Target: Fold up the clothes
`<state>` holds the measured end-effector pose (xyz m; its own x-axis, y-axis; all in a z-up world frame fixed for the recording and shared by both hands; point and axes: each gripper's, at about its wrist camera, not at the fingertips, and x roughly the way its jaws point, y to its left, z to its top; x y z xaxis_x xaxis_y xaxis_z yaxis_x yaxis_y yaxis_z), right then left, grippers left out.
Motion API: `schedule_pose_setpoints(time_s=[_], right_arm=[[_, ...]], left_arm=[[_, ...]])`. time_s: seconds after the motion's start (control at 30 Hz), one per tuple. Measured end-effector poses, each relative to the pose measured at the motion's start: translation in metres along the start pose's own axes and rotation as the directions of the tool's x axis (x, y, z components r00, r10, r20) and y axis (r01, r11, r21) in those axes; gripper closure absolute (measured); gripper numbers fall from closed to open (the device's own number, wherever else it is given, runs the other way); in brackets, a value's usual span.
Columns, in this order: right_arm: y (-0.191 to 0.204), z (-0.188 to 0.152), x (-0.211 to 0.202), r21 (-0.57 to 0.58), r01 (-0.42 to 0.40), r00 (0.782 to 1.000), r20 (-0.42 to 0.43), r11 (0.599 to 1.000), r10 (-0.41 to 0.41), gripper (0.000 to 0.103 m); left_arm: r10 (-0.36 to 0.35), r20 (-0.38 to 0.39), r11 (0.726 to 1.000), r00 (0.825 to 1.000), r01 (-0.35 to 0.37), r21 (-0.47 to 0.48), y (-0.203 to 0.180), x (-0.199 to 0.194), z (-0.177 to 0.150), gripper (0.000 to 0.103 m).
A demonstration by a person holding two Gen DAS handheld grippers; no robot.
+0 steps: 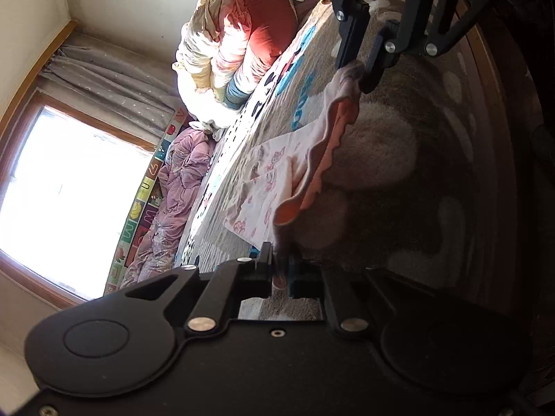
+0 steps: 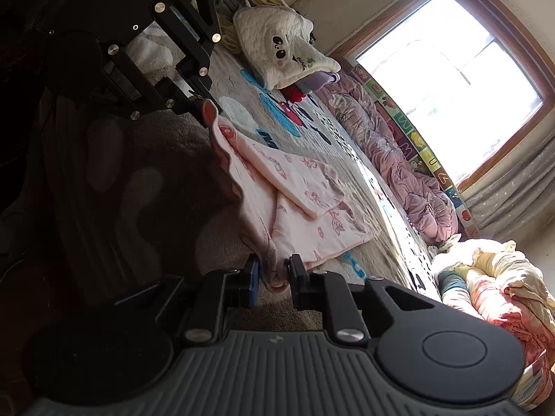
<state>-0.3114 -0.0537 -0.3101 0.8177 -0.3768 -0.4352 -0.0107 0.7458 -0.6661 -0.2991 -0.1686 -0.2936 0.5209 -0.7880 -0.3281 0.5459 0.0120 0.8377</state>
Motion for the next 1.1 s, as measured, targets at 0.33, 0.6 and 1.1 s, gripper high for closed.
schedule_pose_setpoints(time_s=[0.33,0.6,1.1], right_arm=[[-0.052,0.019,0.013,0.188,-0.002,0.996,0.089,0.982,-0.015,0.084],[-0.182,-0.042,0.059,0.579,-0.172,0.984,0.142,0.797,0.11,0.084],[-0.409,-0.304,0.149,0.93,-0.364,0.915,0.349,0.043,0.204,0.037]], left_arm=[[-0.11,0.038,0.945,0.993,0.117,-0.305,0.065,0.034,0.007,0.095],[-0.365,0.104,0.681,0.925,0.341,-0.648,0.129,0.119,-0.009,0.095],[-0.474,0.363,0.044,0.802,0.433,-0.9,0.137,0.165,-0.076,0.061]])
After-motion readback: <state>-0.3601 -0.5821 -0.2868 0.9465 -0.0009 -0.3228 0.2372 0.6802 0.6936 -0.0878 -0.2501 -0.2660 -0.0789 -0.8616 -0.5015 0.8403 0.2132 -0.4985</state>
